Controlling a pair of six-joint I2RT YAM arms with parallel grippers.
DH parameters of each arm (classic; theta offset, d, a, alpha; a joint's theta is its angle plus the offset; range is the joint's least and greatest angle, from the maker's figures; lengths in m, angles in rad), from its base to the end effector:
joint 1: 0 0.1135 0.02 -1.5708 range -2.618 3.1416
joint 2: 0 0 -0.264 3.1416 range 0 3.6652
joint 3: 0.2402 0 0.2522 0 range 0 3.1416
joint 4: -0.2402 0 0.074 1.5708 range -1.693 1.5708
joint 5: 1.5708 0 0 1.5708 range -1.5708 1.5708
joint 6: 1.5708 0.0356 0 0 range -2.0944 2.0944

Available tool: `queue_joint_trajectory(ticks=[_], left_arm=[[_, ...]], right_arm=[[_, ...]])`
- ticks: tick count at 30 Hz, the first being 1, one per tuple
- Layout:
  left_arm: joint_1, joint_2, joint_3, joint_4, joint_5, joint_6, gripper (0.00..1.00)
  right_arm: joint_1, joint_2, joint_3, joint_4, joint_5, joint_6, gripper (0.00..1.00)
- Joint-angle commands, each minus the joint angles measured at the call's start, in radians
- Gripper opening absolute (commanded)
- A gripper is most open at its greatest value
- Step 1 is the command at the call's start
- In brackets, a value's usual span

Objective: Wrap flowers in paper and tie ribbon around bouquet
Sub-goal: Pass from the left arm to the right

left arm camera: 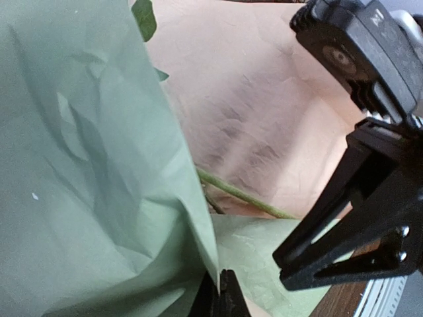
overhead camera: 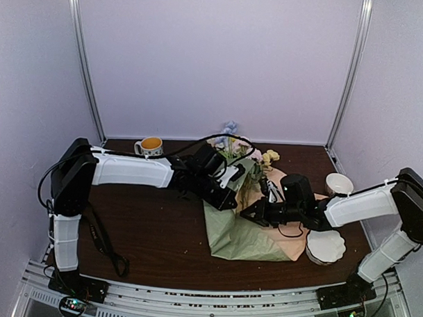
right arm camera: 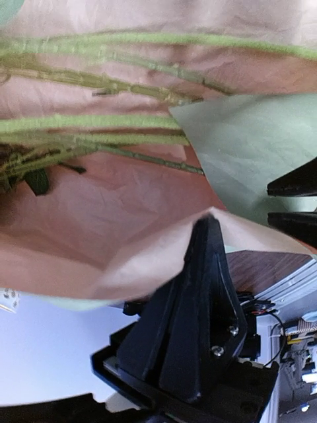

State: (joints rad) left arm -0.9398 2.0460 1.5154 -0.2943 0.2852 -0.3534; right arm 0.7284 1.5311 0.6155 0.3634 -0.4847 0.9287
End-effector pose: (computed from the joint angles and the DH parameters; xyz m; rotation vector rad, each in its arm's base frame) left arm 0.2608 -0.3740 0.1966 0.8795 2.4144 -0.8988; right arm 0.2100 0.2095 0.1643 -0.0902 2.4354 1.3969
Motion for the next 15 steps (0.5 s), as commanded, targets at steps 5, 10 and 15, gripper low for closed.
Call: queue_joint_trajectory(ticks=[5,10,15], left_arm=[[-0.002,0.036,0.031,0.001,0.021,0.025,0.0],[-0.002,0.044,0.042,0.003,0.028,0.017,0.0],[-0.004,0.043,0.039,0.002,0.023,0.017,0.0]], right_arm=[[-0.122,-0.038,0.112,-0.106,-0.024,-0.109,0.31],[-0.144,0.05,0.242,-0.167,-0.023,-0.135,0.46],[-0.156,0.115,0.339,-0.258,0.023,-0.131,0.5]])
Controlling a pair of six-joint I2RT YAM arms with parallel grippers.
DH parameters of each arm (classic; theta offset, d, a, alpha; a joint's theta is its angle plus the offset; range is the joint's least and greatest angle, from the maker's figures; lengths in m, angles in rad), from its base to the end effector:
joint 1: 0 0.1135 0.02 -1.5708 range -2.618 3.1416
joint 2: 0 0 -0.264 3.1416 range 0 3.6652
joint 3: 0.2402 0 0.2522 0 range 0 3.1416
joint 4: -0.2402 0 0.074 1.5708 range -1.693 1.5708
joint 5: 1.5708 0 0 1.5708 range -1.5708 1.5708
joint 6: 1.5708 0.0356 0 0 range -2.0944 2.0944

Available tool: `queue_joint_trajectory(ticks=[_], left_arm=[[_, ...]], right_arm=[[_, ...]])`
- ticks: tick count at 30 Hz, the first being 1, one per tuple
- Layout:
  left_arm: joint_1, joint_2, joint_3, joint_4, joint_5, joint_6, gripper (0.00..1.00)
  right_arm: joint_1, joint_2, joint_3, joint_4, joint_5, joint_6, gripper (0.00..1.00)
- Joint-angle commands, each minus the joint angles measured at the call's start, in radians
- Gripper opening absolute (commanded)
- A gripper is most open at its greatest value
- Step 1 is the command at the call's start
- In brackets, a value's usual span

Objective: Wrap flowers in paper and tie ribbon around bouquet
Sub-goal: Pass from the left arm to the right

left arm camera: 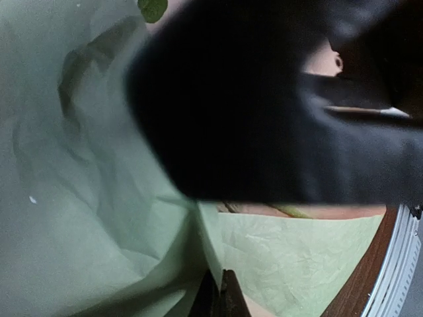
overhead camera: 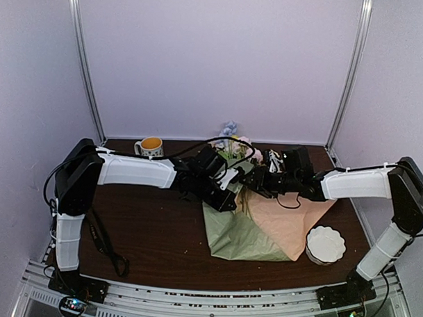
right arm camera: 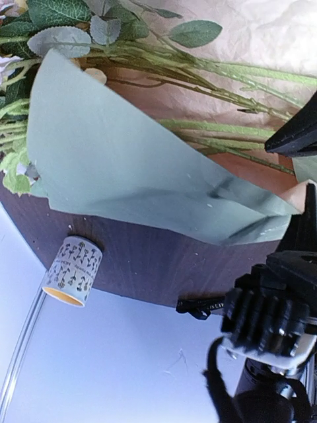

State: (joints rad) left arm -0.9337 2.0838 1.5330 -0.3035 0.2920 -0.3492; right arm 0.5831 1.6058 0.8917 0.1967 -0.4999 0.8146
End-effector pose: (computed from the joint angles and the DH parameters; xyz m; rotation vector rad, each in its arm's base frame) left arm 0.2658 -0.3764 0.1849 0.8845 2.4438 -0.8871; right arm 0.2787 0.2043 0.2102 -0.0734 2.3220 1.3088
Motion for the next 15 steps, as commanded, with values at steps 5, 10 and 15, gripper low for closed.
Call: queue_joint_trajectory(ticks=[5,10,15], left_arm=[[-0.01,0.004,0.024,0.01,0.014,0.013,0.0],[-0.01,0.004,0.022,0.011,0.014,0.019,0.0],[-0.01,0.004,0.023,0.011,0.016,0.024,0.0]], right_arm=[[-0.012,0.044,0.051,-0.103,0.061,0.002,0.52],[-0.013,0.11,0.081,-0.038,-0.036,0.032,0.5],[-0.013,0.158,0.101,0.015,-0.107,0.057,0.32]])
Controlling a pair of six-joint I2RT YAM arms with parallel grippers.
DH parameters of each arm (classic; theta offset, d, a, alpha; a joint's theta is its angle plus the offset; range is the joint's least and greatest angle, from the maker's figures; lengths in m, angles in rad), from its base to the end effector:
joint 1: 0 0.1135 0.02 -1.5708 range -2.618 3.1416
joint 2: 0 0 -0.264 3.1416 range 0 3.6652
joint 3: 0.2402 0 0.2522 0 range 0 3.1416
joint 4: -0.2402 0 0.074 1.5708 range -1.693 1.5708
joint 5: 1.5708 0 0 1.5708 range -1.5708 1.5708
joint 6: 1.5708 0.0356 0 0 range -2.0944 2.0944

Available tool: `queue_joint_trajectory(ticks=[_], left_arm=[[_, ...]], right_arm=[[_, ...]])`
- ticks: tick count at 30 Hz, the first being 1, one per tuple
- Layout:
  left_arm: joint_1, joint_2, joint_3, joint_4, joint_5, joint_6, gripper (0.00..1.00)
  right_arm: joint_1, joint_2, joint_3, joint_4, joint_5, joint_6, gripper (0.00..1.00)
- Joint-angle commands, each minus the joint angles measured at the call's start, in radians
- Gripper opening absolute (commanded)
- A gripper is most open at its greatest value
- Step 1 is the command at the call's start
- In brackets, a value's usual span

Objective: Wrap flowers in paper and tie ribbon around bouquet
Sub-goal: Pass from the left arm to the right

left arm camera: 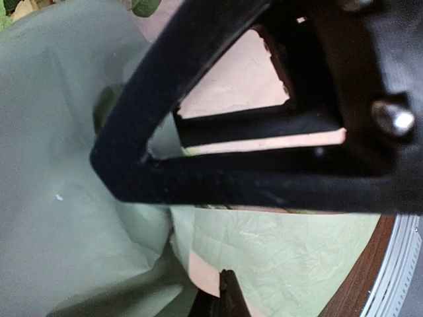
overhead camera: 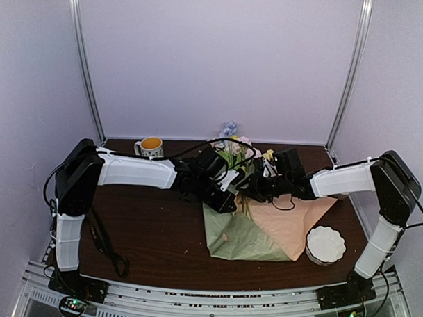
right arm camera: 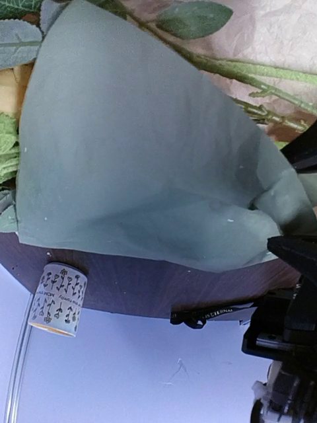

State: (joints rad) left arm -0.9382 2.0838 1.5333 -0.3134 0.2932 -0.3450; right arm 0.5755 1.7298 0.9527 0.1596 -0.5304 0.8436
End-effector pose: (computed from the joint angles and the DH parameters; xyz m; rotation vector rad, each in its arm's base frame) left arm 0.2636 -0.3770 0.1843 0.8972 2.4500 -0.8834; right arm 0.2955 0.2132 0.1845 -0.0129 2.4411 1.3114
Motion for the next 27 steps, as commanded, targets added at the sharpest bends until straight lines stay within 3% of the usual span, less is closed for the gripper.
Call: queue_joint_trajectory(ticks=[1,4,7,16,18,20,23,27], left_arm=[[-0.005,0.006,0.023,0.02,0.014,0.02,0.0],[-0.005,0.006,0.025,0.016,0.01,0.024,0.0],[-0.005,0.005,0.025,0.01,0.005,0.029,0.0],[-0.005,0.004,0.035,0.001,0.005,0.051,0.01],[-0.012,-0.004,0.053,-0.032,-0.016,0.074,0.21],[-0.053,-0.031,0.089,-0.089,-0.118,0.153,0.29],[-0.152,-0.069,0.132,-0.144,-0.271,0.327,0.32],[-0.231,-0.049,0.135,-0.137,-0.216,0.431,0.28]], right_arm=[[-0.005,0.042,0.046,0.054,-0.092,0.028,0.25],[-0.009,0.046,0.055,0.055,-0.109,0.014,0.07],[-0.023,0.038,0.054,0.042,-0.101,-0.001,0.0],[-0.07,0.001,0.015,0.069,-0.115,-0.011,0.0],[-0.077,0.008,0.023,0.062,-0.12,-0.034,0.0],[-0.088,0.019,0.035,0.038,-0.121,-0.058,0.0],[-0.099,0.038,0.052,0.014,-0.137,-0.09,0.0],[-0.108,0.054,0.084,-0.027,-0.167,-0.134,0.0]])
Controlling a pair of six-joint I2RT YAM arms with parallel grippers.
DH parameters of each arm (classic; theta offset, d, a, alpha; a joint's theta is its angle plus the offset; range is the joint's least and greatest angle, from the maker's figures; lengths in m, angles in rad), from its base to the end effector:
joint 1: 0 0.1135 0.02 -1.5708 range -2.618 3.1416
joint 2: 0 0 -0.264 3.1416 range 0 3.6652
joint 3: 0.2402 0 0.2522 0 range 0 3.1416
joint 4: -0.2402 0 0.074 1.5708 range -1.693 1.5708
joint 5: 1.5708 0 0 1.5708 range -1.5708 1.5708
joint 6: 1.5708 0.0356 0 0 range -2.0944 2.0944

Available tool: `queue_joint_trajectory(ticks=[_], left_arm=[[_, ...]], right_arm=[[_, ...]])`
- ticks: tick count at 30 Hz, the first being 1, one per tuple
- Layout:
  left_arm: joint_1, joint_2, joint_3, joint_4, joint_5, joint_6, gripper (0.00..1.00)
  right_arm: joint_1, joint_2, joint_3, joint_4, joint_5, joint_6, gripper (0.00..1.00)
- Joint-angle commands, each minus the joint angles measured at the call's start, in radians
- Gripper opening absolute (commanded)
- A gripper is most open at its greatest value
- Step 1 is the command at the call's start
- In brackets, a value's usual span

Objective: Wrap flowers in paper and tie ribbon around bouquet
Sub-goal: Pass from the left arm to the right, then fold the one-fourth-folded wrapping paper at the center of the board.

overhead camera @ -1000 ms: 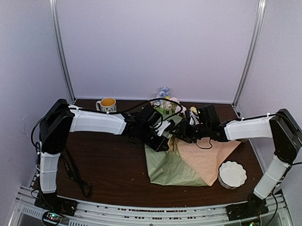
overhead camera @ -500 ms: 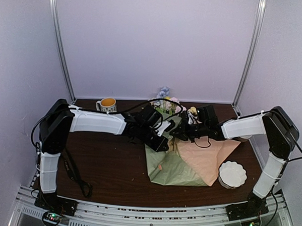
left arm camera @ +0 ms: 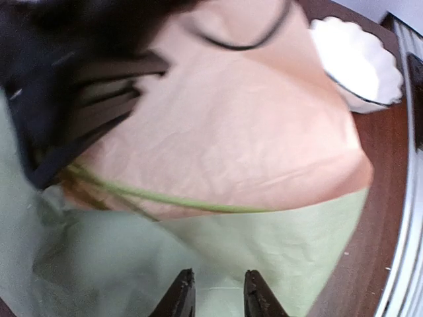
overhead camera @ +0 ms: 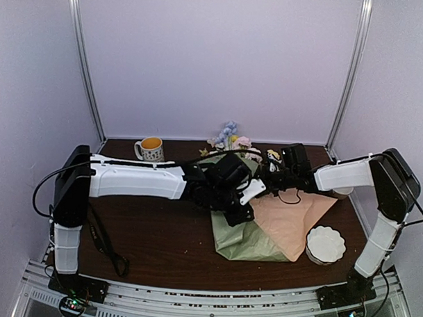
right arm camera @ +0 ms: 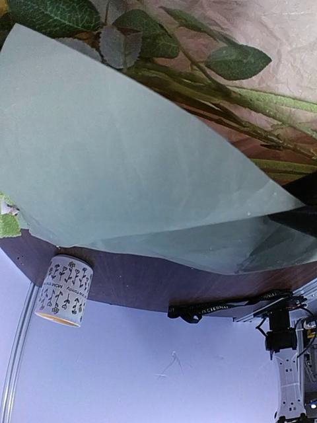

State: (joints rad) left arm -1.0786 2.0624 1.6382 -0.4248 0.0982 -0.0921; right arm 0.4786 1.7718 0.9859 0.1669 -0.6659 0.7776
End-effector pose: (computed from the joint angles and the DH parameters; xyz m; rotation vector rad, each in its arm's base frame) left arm 0.2166 -0.4113 0.2180 1.2344 2.1975 -0.6287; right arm 0.3195 0.1905 0.1821 -0.0648 2.4109 1.3835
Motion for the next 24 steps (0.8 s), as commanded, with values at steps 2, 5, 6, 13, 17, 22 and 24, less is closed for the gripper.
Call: queue_joint_trajectory(ticks=[2,5,6,13,17,22,24], left_arm=[[-0.113,0.014,0.047,-0.034,0.001,0.209,0.26],[-0.135,0.078,0.088,-0.063,-0.009,0.237,0.23],[-0.139,0.094,0.099,-0.069,-0.015,0.242,0.23],[-0.14,0.219,0.177,-0.107,-0.071,0.251,0.22],[-0.141,0.261,0.183,-0.114,-0.043,0.246,0.22],[-0.142,0.261,0.168,-0.113,-0.025,0.239,0.22],[-0.145,0.261,0.169,-0.111,-0.021,0.242,0.23]], right_arm=[[-0.013,0.018,0.071,-0.067,-0.046,-0.095,0.0],[-0.014,0.021,0.107,-0.131,-0.06,-0.142,0.0],[-0.014,0.021,0.114,-0.148,-0.063,-0.157,0.0],[-0.019,0.026,0.162,-0.253,-0.08,-0.243,0.0],[-0.032,0.02,0.172,-0.285,-0.064,-0.268,0.0],[-0.068,0.027,0.194,-0.336,-0.037,-0.292,0.0],[-0.076,0.039,0.213,-0.365,-0.023,-0.31,0.0]])
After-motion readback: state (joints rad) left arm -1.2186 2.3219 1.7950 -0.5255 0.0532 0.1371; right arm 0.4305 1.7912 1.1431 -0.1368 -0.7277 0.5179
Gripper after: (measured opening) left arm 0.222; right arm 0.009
